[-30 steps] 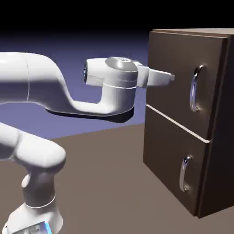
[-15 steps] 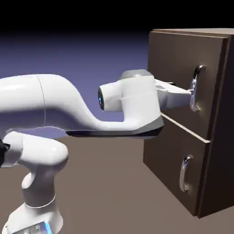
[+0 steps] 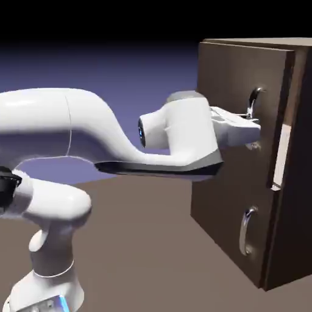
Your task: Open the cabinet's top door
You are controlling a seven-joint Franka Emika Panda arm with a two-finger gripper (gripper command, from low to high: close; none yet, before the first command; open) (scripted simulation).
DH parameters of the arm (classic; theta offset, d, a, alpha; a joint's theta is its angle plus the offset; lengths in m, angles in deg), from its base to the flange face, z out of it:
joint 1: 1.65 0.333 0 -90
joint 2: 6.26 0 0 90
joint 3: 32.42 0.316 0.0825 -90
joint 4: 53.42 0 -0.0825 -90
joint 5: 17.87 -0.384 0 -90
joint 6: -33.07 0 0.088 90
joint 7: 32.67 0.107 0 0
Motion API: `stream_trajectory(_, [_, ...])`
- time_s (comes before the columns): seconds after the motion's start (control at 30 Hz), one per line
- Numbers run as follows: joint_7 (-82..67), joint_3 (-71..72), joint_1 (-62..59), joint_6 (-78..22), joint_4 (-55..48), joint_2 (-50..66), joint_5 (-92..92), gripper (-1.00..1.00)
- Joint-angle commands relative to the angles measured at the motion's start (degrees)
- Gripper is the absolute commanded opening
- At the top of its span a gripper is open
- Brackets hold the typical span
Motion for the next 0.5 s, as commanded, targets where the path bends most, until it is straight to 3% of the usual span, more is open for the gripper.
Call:
stream_trajectory(0.0, [0.1,1.65,-2.07,-0.7,1.34,0.04,-1.04,-1.0])
stream_trajectory(0.47, [-1.5,27.91,-30.99,-6.33,17.73,-4.75,-20.6,-1.0])
